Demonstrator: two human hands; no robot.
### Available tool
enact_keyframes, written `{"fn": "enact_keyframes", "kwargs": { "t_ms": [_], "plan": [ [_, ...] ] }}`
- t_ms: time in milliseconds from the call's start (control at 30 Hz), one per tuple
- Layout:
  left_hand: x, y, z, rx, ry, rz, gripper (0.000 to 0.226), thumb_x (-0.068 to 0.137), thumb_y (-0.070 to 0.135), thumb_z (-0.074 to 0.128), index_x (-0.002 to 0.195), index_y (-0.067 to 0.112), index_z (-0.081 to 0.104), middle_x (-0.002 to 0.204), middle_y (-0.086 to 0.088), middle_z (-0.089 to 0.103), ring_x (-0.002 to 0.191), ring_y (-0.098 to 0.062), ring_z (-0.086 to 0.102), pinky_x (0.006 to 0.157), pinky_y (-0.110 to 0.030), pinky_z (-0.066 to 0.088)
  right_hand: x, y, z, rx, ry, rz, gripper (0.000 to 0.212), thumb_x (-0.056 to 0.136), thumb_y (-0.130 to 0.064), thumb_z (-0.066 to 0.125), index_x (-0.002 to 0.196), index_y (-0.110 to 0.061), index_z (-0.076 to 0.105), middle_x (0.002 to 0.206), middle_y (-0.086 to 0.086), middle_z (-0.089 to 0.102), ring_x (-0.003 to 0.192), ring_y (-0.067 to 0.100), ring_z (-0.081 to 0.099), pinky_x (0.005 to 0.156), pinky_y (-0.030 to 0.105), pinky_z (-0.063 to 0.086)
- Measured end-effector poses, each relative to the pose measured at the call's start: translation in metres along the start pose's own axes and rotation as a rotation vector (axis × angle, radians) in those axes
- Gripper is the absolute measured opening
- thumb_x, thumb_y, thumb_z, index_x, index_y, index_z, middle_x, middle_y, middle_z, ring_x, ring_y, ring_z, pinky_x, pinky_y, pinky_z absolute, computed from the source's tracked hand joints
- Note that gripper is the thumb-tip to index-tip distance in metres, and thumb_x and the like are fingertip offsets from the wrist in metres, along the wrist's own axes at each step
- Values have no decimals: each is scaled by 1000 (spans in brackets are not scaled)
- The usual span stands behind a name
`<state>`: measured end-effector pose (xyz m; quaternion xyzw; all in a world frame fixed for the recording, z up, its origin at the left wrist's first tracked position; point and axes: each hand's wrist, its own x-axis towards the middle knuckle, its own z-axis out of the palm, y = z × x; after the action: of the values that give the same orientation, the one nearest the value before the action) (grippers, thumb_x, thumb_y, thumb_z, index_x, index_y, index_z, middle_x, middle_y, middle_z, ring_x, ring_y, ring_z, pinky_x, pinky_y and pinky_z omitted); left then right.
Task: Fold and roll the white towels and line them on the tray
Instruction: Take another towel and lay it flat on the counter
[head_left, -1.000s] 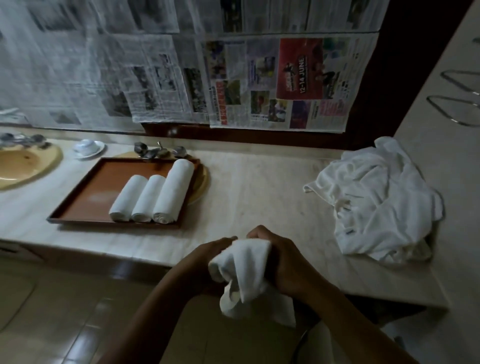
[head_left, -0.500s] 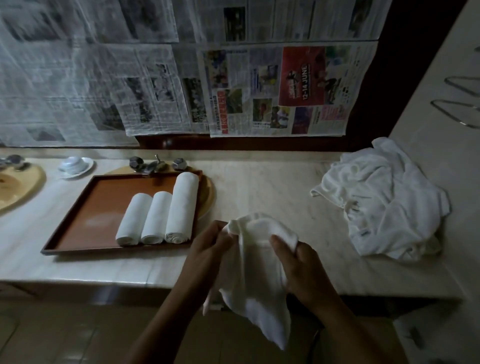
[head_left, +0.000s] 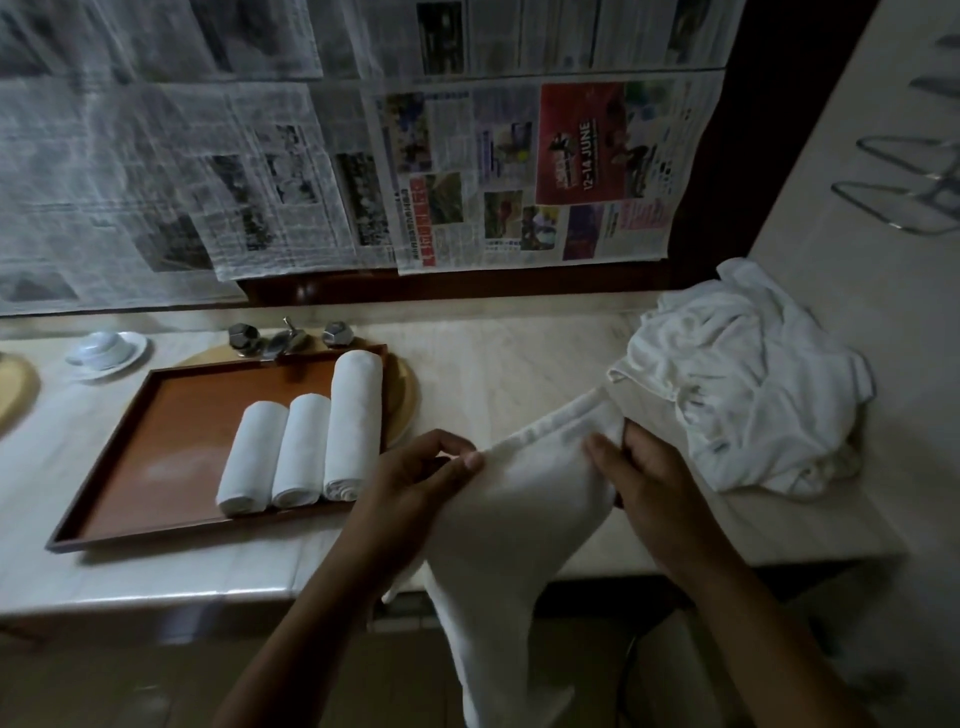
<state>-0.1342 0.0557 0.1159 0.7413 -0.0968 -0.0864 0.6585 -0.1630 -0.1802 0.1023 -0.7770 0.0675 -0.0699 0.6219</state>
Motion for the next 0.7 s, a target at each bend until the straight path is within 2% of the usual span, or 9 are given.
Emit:
{"fn": "enact_keyframes", "kwargs": {
  "t_ms": [33,67,167,233,300,367,467,600,700],
  "plan": [
    [2,5,0,25,-31,18,29,88,38,67,90,10,74,87,-10,72,78,-17,68,65,-22,50,1,-3,-1,-31,-16,-21,14,94,-36,68,103,-25,67,96,-1,72,95,19,70,78,42,58],
    [4,10,-1,65,-74,34,28,87,41,66,90,14,75,88,-8,73,82,-18,69,67,-22,51,0,-7,-3,-66,-27,-48,23,93,-26,72,114,-30,63,104,-9,70,99,8,68,78,28,55],
    [13,23,3,223,-237,124,25,90,45,64,95,23,75,89,-4,74,83,-20,70,70,-30,57,-10,-21,-4,-287,-197,-197,85,84,-25,82,151,-38,33,149,-24,42,133,-12,40,96,3,39],
    [15,31,6,261,-323,189,28,91,45,63,98,21,74,91,-3,74,85,-19,72,74,-41,60,-15,-25,2,-411,-392,-235,82,84,-34,83,148,-45,33,149,-29,41,135,-13,37,100,8,39],
    [19,35,3,297,-347,211,27,92,44,64,99,20,74,91,-2,75,85,-21,72,75,-47,60,-17,-27,8,-447,-476,-197,43,87,-39,79,121,-45,55,119,-28,63,112,-10,57,87,16,47],
    [21,34,-4,376,-367,223,19,93,41,67,97,24,73,85,-2,73,79,-19,70,68,-43,58,-17,-28,9,-421,-429,-208,12,92,-38,75,91,-38,62,87,-21,68,81,-2,64,70,17,47],
    [21,26,-17,522,-415,179,14,90,41,74,100,32,67,79,1,69,68,-9,64,57,-26,49,-12,-30,7,-431,-352,-226,17,92,-42,72,81,-31,66,74,-9,67,67,7,63,59,20,45],
    [19,3,-41,872,-473,162,12,95,39,69,89,38,59,80,14,63,70,0,61,61,-13,45,-4,-22,-3,-502,-209,-211,21,81,-46,81,77,-31,67,74,-11,69,71,5,65,63,23,49],
    [16,-20,-70,993,-371,78,21,101,38,61,80,41,57,83,16,63,75,0,62,65,-13,46,0,-13,-19,-556,-180,-170,23,80,-43,83,74,-27,68,69,-11,67,65,3,62,60,22,45]
  ]
}}
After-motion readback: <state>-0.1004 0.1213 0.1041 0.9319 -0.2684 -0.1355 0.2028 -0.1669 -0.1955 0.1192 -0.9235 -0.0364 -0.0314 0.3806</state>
